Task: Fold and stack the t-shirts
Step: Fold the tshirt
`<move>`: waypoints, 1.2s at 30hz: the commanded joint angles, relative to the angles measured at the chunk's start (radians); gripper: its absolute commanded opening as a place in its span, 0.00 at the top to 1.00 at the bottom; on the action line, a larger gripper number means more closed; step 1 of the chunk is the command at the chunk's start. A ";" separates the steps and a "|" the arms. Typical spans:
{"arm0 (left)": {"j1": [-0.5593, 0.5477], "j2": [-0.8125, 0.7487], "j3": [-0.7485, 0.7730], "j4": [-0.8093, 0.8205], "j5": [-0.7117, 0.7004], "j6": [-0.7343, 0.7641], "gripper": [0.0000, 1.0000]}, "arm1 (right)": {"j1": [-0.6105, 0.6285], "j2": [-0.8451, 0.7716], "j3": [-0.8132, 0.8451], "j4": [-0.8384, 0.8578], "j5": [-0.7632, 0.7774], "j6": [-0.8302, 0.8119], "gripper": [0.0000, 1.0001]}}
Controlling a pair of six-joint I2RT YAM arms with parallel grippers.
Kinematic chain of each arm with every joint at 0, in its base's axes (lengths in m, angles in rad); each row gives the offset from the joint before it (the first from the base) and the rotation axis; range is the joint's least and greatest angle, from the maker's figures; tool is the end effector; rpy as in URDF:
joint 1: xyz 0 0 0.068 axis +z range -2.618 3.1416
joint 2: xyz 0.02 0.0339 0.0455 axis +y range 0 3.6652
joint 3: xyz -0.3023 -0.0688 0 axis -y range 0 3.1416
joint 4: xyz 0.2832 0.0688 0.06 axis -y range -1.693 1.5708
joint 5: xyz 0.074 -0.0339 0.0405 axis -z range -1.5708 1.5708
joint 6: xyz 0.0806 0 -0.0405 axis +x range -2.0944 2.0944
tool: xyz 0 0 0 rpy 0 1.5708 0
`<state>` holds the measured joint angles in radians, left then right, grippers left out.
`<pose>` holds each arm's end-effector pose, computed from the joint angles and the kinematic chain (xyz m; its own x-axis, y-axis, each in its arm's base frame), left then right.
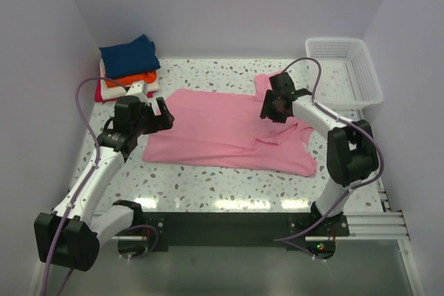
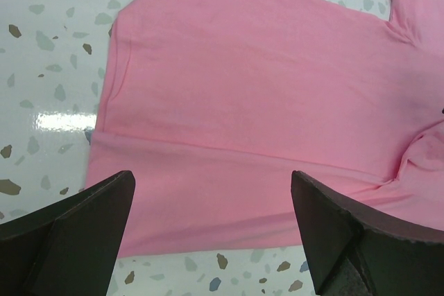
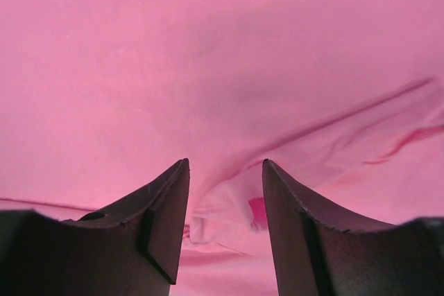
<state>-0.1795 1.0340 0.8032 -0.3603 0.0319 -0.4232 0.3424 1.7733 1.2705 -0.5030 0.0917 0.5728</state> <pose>0.2782 -0.0531 0.2808 -0.5839 -0.3112 -0.7498 -0.0387 0.9332 -0.3572 0.4174 0.1409 0.1954 -0.8248 0.2790 -0.4919 0.1890 0.9558 0.2252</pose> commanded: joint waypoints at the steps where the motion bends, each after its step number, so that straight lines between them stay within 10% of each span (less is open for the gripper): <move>1: -0.006 -0.002 -0.009 0.020 -0.004 0.029 0.00 | 0.006 -0.144 -0.023 -0.084 0.092 -0.027 0.50; 15: -0.012 0.008 -0.007 0.021 0.010 0.027 0.00 | 0.026 -0.325 -0.379 -0.029 0.037 -0.045 0.64; 36: -0.018 0.011 -0.007 0.017 -0.009 0.032 0.00 | 0.037 -0.061 -0.114 -0.028 0.103 -0.051 0.66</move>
<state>-0.1925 1.0435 0.8032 -0.3607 0.0303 -0.4221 0.3748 1.6775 1.0897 -0.5335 0.1658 0.5335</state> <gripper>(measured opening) 0.997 0.343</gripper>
